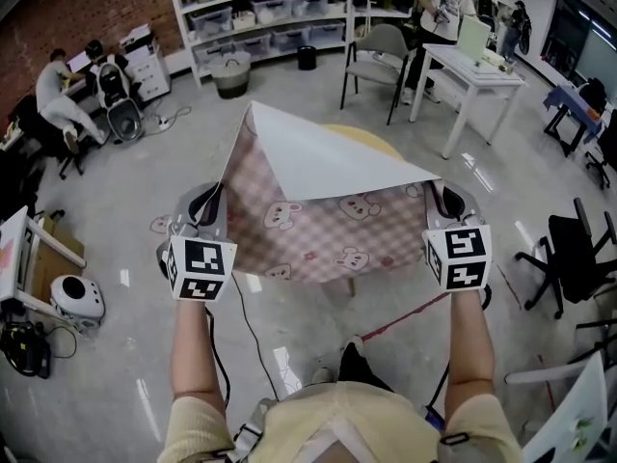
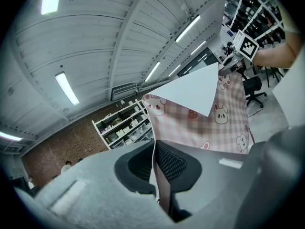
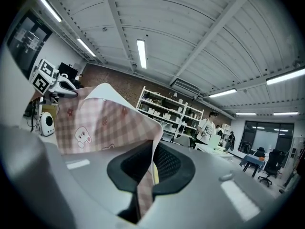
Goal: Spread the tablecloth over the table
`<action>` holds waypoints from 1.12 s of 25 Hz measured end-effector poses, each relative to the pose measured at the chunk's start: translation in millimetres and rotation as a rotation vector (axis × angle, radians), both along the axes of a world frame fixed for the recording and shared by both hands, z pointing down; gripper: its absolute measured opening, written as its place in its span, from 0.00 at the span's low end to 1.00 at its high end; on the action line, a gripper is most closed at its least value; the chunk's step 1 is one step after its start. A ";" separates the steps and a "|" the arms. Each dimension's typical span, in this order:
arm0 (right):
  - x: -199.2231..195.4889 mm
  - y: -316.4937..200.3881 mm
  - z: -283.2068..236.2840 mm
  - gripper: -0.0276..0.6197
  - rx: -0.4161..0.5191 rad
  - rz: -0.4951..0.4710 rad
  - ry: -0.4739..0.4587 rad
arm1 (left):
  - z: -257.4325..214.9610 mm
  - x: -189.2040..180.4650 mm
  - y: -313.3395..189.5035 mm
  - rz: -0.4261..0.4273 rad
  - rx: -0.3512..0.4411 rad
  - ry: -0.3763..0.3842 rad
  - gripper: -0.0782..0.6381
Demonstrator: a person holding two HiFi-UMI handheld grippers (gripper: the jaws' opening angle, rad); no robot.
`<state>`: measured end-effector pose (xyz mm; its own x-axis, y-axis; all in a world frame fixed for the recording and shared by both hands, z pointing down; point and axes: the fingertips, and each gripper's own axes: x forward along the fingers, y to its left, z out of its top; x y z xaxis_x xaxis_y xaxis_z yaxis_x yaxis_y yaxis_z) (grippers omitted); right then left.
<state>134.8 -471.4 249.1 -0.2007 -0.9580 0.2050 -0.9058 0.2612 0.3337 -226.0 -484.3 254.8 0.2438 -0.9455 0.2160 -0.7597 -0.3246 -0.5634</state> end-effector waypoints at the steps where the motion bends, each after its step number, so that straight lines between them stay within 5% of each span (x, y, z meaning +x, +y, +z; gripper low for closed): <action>1: -1.1 -9.4 -1.2 0.05 0.002 0.001 0.002 | -1.6 -1.1 -8.9 -0.003 0.004 -0.004 0.12; 16: 29.3 -156.5 14.0 0.06 -0.015 -0.037 0.047 | -2.9 40.8 -157.9 -0.077 -0.014 -0.149 0.12; 18: 35.9 -131.1 18.8 0.06 -0.009 -0.043 0.059 | 1.0 49.5 -134.7 -0.078 -0.023 -0.171 0.12; 24: 38.4 110.6 44.2 0.06 0.054 -0.043 0.114 | 26.9 59.2 82.8 -0.062 -0.021 -0.219 0.12; 28: 42.1 124.3 48.1 0.06 0.057 -0.034 0.114 | 26.4 63.0 91.8 -0.062 -0.040 -0.253 0.12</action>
<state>176.9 -347.1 297.2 -0.2117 -0.9618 0.1734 -0.8520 0.2686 0.4493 -162.9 -392.5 281.2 0.1193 -0.9464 0.3002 -0.6155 -0.3078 -0.7256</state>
